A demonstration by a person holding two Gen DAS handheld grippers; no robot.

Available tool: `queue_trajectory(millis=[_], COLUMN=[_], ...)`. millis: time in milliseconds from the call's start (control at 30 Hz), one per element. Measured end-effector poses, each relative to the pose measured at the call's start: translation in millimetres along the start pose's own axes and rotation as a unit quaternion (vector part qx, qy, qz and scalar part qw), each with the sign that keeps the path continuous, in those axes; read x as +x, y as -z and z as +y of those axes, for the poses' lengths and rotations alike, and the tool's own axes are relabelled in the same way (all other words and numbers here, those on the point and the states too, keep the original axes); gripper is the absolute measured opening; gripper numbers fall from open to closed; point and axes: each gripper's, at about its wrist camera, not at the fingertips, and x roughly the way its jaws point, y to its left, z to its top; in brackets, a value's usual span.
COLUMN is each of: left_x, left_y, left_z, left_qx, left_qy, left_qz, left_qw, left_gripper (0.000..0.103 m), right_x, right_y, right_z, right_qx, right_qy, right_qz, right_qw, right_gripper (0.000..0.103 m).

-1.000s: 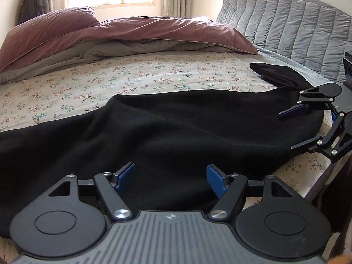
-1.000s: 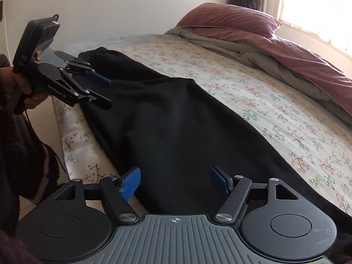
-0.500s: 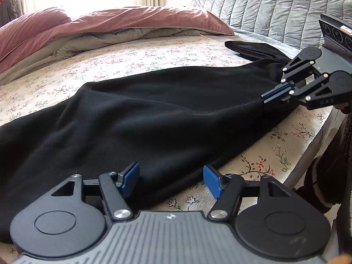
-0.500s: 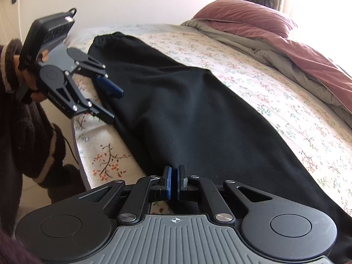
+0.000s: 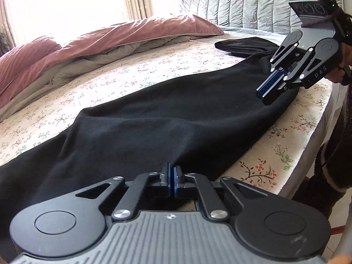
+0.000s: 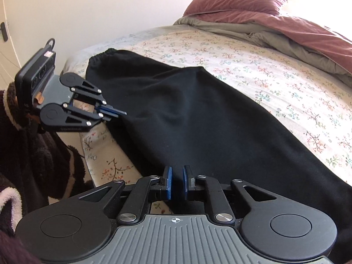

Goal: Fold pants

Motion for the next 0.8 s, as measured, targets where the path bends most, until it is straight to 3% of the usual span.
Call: queue_trajectory(millis=[167,300,400,467,567,633,667,800], left_x=[2.3,-7.9,-9.7,1.3,27.0,43.8,45.2,16.6], left_y=[4.7,2.2,-7.5,-14.4,-16.0,-7.5,1.4,25.8], left_z=[9.4,22.9,35.9,40.4,44.6,51.1,53.7,67.9], left_qx=[0.001,-0.05,-0.102,-0.12,-0.12,-0.114,-0.103,-0.087], left_qy=[0.071,0.097,0.087,0.073,0.05,0.037,0.032,0.023], left_qz=[0.074,0.036,-0.007,-0.02,0.003,0.048,0.057,0.058], left_qw=[0.9948,0.9934,0.9909,0.9899,0.9915,0.9916,0.9925,0.9943], left_gripper=[0.016,0.04,0.053,0.057,0.061,0.061,0.062,0.062], right_x=[-6.2,-1.1,11.6,21.8,40.3,54.7,60.4,37.8], right_y=[6.3,4.1,0.4,-3.4,-7.6,-2.6,3.2,27.0], right_z=[-5.4,-10.1,-9.6,-9.3,-13.8,-18.0,-20.9,-36.9], right_qx=[0.007,0.032,0.034,0.036,0.047,0.037,0.023,0.0], right_qy=[0.017,0.041,0.059,0.067,0.067,0.07,0.073,0.061], right_qz=[-0.006,-0.022,-0.03,-0.036,-0.039,-0.005,0.018,0.029], right_qw=[1.0,0.998,0.997,0.996,0.996,0.997,0.997,0.998], right_gripper=[0.044,0.044,0.044,0.044,0.044,0.044,0.044,0.044])
